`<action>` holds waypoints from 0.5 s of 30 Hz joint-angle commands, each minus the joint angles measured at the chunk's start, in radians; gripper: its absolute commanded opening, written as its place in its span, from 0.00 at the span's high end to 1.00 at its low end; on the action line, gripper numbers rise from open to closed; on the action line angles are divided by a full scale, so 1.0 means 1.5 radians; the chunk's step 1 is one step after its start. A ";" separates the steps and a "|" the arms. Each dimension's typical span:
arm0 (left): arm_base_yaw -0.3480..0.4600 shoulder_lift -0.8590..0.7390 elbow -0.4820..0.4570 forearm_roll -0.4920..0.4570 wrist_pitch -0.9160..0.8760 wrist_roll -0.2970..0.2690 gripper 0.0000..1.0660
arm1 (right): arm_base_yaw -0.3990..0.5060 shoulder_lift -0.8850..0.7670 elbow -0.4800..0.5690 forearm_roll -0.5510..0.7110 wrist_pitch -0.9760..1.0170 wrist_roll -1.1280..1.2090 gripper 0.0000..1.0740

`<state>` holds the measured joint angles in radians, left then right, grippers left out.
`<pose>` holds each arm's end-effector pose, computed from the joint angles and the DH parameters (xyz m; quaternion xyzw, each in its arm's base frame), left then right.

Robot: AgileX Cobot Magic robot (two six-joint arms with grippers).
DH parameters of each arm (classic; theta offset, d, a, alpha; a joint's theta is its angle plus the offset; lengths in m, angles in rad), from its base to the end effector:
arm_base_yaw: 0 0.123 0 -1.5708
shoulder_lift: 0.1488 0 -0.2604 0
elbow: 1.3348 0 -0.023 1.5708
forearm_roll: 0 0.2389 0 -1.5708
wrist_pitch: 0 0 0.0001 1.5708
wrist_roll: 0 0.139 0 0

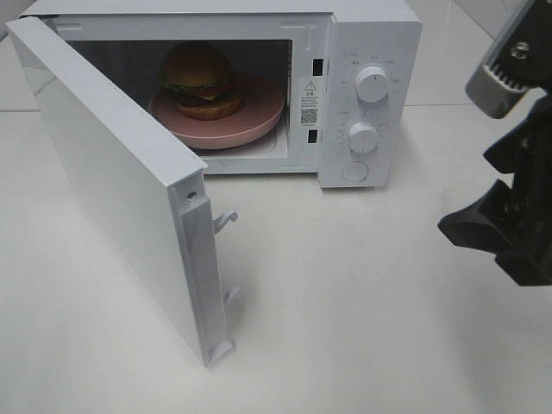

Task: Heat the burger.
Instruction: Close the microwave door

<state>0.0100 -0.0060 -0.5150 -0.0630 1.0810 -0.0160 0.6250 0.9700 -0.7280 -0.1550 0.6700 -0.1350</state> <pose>0.0488 -0.0072 0.2523 -0.0092 0.8526 -0.0330 0.5215 0.1864 0.1181 0.2420 -0.3806 0.8478 0.0232 0.3687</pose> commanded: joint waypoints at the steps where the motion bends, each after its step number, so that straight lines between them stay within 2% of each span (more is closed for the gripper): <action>1: -0.004 -0.007 0.000 -0.001 -0.007 0.001 0.06 | -0.002 -0.060 0.025 -0.002 0.041 0.046 0.30; 15: -0.004 -0.007 0.000 -0.001 -0.007 0.001 0.06 | -0.002 -0.181 0.033 0.001 0.229 0.105 0.30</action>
<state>0.0100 -0.0060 -0.5150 -0.0630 1.0810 -0.0160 0.6250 0.7260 -0.6790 -0.1520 0.9770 0.0000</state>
